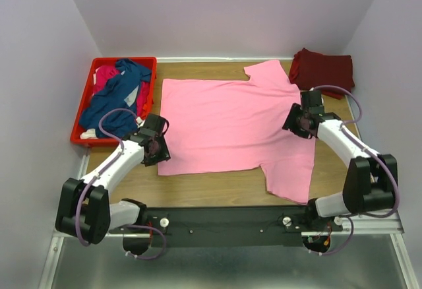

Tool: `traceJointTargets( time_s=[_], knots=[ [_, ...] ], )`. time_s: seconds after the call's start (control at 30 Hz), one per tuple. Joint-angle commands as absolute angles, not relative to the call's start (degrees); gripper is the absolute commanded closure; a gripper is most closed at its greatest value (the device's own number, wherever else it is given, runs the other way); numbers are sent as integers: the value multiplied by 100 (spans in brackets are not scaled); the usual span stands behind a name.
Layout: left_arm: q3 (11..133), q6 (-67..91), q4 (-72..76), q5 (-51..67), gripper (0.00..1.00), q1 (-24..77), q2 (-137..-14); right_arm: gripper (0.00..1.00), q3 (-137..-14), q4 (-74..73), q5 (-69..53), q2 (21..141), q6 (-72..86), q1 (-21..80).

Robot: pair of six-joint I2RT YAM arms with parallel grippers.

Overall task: Fold and stack the t-shirts
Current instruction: Fold the tshirt

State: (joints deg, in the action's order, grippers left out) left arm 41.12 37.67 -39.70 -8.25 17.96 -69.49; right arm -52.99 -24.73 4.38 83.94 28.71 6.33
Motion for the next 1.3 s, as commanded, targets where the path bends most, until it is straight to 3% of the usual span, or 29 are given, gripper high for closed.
traceJointTargets(
  time_s=[0.0, 0.17, 0.33, 0.57, 0.8, 0.9, 0.93, 1.07, 1.27],
  knots=[
    [4236, 4087, -4368, -818, 45, 1775, -7277, 39, -4808, -2496, -141, 7718, 2909, 642],
    [4324, 4507, -4421, -790, 55, 1775, -7628, 39, -4658, -2470, -377, 7313, 2874, 642],
    [4351, 4886, -4552, -1211, 57, 1775, -7682, 39, -4518, -2417, -509, 7085, 2935, 642],
    [4491, 5071, -4720, -1318, 51, 1784, -8120, 39, -4386, -2294, -589, 6803, 2909, 650],
    [4605, 4957, -4623, -1301, 51, 1784, -8621, 39, -4333, -2268, -729, 6671, 2927, 642],
    [4658, 4896, -4632, -1362, 59, 1793, -8710, 39, -4333, -2268, -686, 6644, 2927, 642],
    [4658, 4869, -4641, -1371, 71, 1793, -8736, 39, -4324, -2268, -642, 6636, 2935, 650],
    [4649, 4825, -4649, -1362, 99, 1793, -8675, 39, -4254, -2276, -414, 6618, 2953, 642],
    [4641, 4571, -4527, -1371, 100, 1793, -8569, 39, -4184, -2565, 219, 6758, 3005, 580]
  ],
)
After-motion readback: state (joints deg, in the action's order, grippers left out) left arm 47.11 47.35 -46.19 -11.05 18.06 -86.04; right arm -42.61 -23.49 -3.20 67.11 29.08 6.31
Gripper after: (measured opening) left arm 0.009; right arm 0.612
